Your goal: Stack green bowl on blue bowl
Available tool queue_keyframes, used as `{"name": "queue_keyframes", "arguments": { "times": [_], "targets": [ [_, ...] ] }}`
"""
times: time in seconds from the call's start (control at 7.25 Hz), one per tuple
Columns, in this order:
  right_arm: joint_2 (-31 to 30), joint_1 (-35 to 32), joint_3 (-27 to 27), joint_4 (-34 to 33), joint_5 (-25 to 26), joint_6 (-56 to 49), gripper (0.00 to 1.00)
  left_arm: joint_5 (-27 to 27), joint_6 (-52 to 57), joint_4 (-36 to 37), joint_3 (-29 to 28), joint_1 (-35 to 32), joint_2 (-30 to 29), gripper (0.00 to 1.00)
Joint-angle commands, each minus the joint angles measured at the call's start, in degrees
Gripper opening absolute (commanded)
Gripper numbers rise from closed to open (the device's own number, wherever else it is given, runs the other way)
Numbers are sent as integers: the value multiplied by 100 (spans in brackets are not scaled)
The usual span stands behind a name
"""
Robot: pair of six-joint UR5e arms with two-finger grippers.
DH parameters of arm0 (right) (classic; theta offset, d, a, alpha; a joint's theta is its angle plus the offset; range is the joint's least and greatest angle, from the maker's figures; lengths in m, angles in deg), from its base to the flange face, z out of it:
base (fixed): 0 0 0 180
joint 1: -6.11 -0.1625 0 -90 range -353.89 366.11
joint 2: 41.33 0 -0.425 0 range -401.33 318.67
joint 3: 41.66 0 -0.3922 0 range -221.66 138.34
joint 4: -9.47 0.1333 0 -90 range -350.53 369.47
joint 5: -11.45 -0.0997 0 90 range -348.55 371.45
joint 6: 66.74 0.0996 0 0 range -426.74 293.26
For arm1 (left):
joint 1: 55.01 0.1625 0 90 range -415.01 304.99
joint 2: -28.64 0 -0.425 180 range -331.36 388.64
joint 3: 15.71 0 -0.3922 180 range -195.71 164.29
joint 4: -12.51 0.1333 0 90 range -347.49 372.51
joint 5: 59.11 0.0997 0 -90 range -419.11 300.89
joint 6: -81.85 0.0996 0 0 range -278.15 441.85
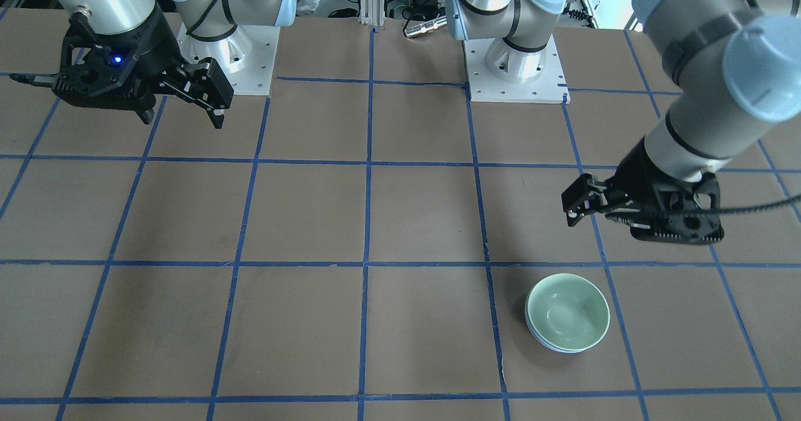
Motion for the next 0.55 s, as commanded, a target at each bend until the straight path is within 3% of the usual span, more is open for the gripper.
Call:
{"name": "queue_keyframes", "arguments": {
  "times": [0.0,0.41],
  "targets": [
    [0,0,0,0,0,0,100,4,-170,-354,35,-367,642,100],
    [0,0,0,0,0,0,100,-23,-512,-355,535,-447,1100,100]
  ]
}}
